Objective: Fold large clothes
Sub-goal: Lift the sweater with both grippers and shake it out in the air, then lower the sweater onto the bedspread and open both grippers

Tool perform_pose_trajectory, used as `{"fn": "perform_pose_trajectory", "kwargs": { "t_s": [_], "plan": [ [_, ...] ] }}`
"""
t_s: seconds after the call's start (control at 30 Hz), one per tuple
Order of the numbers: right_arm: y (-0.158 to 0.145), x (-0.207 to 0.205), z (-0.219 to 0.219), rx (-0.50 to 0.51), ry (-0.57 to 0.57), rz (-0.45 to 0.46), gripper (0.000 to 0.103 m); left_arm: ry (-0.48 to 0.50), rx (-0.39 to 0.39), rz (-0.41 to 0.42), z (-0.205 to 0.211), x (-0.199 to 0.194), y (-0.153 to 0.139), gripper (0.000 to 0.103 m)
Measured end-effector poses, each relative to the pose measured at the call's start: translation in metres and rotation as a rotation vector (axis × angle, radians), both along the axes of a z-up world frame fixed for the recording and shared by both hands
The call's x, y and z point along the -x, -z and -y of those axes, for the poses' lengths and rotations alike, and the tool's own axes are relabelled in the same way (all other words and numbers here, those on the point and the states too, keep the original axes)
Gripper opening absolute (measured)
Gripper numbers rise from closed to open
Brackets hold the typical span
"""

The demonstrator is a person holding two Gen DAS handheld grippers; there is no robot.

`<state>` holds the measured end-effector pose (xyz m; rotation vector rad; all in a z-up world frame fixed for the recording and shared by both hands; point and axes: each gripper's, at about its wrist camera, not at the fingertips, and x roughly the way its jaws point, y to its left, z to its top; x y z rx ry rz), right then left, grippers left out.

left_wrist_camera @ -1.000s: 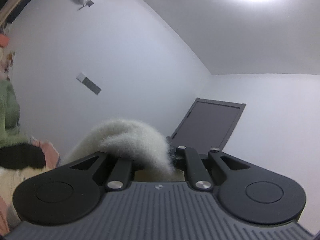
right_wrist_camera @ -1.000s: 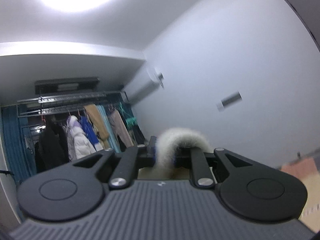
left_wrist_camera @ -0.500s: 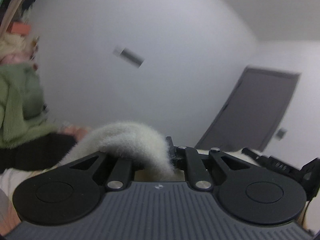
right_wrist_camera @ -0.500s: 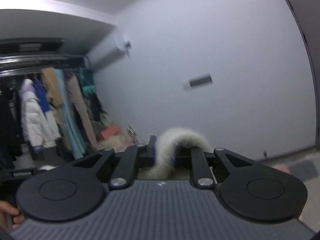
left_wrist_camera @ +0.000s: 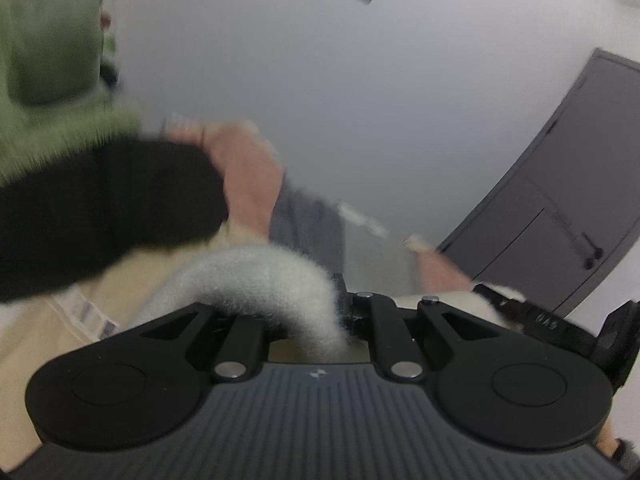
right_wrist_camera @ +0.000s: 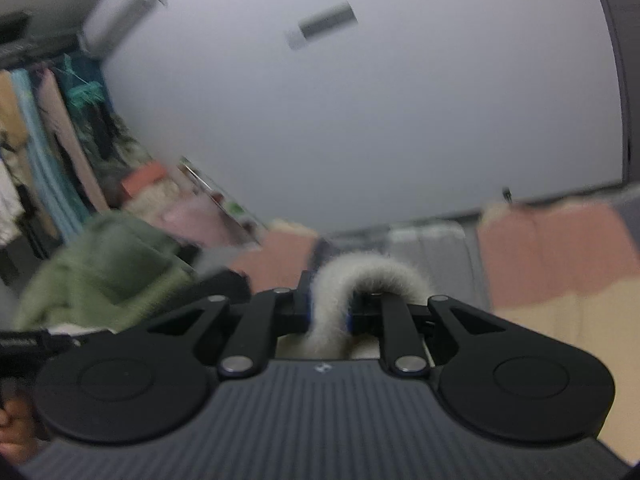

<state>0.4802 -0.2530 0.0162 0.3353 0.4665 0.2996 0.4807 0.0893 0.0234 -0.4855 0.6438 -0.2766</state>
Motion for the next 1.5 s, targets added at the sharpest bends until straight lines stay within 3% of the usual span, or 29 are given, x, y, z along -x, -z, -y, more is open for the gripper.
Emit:
{"fn": "perform_pose_trajectory", "kwargs": {
  "t_s": [0.1, 0.2, 0.4, 0.5, 0.57, 0.63, 0.7, 0.9, 1.1, 1.33, 1.5],
  "plan": [
    [0.038, -0.024, -0.009, 0.031, 0.002, -0.067, 0.017, 0.015, -0.054, -0.049, 0.002, -0.028, 0.038, 0.014],
    [0.067, -0.040, -0.019, 0.072, -0.014, -0.114, 0.018, 0.007, -0.037, -0.106, -0.005, -0.050, 0.063, 0.014],
    [0.088, -0.042, -0.020, 0.067, 0.001, -0.175, 0.018, 0.025, -0.074, -0.153, -0.003, -0.063, 0.081, 0.016],
    [0.088, -0.041, -0.023, 0.103, 0.003, -0.166, 0.020, 0.031, -0.100, -0.155, 0.005, -0.052, 0.073, 0.033],
    [0.087, -0.043, -0.027, 0.118, -0.005, -0.151, 0.033, 0.034, -0.121, -0.139, 0.010, -0.046, 0.070, 0.055],
    [0.082, -0.038, -0.030, 0.111, -0.022, -0.139, 0.058, 0.025, -0.145, -0.121, 0.013, -0.037, 0.065, 0.058],
    [0.074, -0.026, -0.034, 0.117, -0.026, -0.110, 0.063, 0.024, -0.166, -0.104, 0.014, -0.026, 0.059, 0.059],
    [0.038, 0.033, -0.036, 0.116, -0.020, -0.057, 0.063, 0.027, -0.191, -0.036, 0.022, 0.047, 0.018, 0.059],
    [-0.003, 0.132, -0.036, 0.122, 0.021, -0.003, 0.063, 0.004, -0.249, 0.021, 0.028, 0.161, -0.017, 0.059],
    [-0.004, 0.250, -0.034, 0.077, 0.019, -0.010, 0.063, -0.033, -0.278, 0.042, 0.025, 0.287, -0.016, 0.059],
    [0.019, 0.315, -0.038, 0.112, -0.012, -0.059, 0.063, -0.066, -0.286, 0.029, 0.024, 0.348, 0.012, 0.061]
  ]
}}
